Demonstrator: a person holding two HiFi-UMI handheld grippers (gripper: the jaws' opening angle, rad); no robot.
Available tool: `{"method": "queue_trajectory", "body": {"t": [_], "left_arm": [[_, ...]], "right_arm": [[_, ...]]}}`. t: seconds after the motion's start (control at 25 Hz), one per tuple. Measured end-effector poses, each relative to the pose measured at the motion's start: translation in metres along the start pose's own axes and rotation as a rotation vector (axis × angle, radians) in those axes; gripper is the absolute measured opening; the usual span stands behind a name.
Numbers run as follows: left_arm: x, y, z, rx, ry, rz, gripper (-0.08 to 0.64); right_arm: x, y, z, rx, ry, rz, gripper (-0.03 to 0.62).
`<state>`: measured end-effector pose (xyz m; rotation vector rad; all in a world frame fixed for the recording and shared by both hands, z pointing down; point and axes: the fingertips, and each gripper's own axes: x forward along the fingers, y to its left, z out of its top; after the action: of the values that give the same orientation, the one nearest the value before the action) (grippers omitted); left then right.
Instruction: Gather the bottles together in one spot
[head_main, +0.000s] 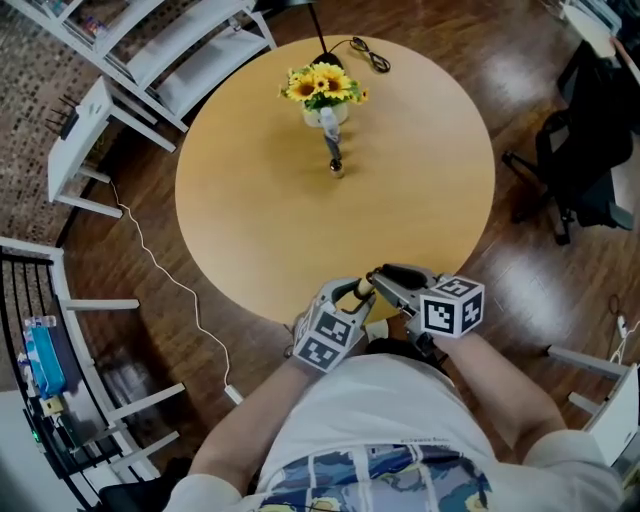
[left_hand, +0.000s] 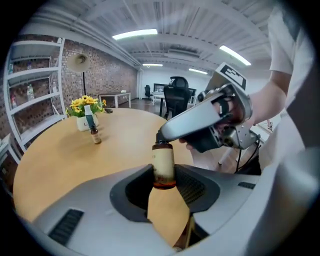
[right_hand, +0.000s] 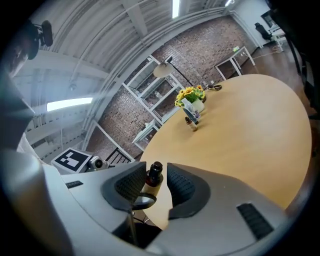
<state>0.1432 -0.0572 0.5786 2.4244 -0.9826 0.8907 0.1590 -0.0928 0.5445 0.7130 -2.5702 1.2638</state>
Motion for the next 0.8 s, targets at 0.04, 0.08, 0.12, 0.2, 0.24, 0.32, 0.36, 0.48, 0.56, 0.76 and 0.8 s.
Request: {"method": "queue_trajectory", "body": {"t": [0.04, 0.08, 0.12, 0.2, 0.24, 0.32, 0.36, 0.48, 0.56, 0.76, 0.8], "left_arm": [[-0.002, 0.000, 0.003, 0.001, -0.020, 0.000, 0.143], [-0.005, 0.000, 0.005, 0.001, -0.037, 0.000, 0.143], [-0.007, 0.001, 0.005, 0.001, -0.050, 0.000, 0.143], [-0.013, 0.003, 0.004, 0.005, -0.074, -0.004, 0.143], [-0.017, 0.004, 0.003, 0.007, -0.084, -0.007, 0.144], [-0.023, 0.005, 0.001, 0.008, -0.098, -0.013, 0.144], [-0.026, 0.006, -0.001, 0.009, -0.101, -0.017, 0.144], [-0.038, 0.007, -0.006, 0.011, -0.113, -0.041, 0.147], [-0.052, 0.007, -0.008, -0.003, -0.136, -0.070, 0.147], [-0.113, 0.035, -0.033, -0.071, -0.164, -0.031, 0.163], [-0.126, 0.044, -0.042, -0.109, -0.163, -0.013, 0.163]], "right_arm": [[0.002, 0.003, 0.001, 0.001, 0.000, 0.012, 0.158], [0.005, 0.006, 0.002, 0.004, -0.002, 0.027, 0.148], [0.006, 0.010, 0.002, 0.008, -0.003, 0.043, 0.130], [0.010, 0.019, 0.002, 0.012, -0.004, 0.073, 0.098], [0.012, 0.023, 0.002, 0.009, -0.002, 0.083, 0.098], [0.015, 0.031, 0.002, -0.013, 0.006, 0.093, 0.100], [0.016, 0.035, 0.001, -0.028, 0.012, 0.094, 0.099], [0.020, 0.049, -0.002, -0.068, 0.025, 0.091, 0.098], [0.021, 0.060, -0.004, -0.101, 0.022, 0.075, 0.097], [0.018, 0.079, 0.000, -0.202, -0.044, -0.049, 0.097], [0.018, 0.081, 0.001, -0.235, -0.051, -0.088, 0.097]]}}
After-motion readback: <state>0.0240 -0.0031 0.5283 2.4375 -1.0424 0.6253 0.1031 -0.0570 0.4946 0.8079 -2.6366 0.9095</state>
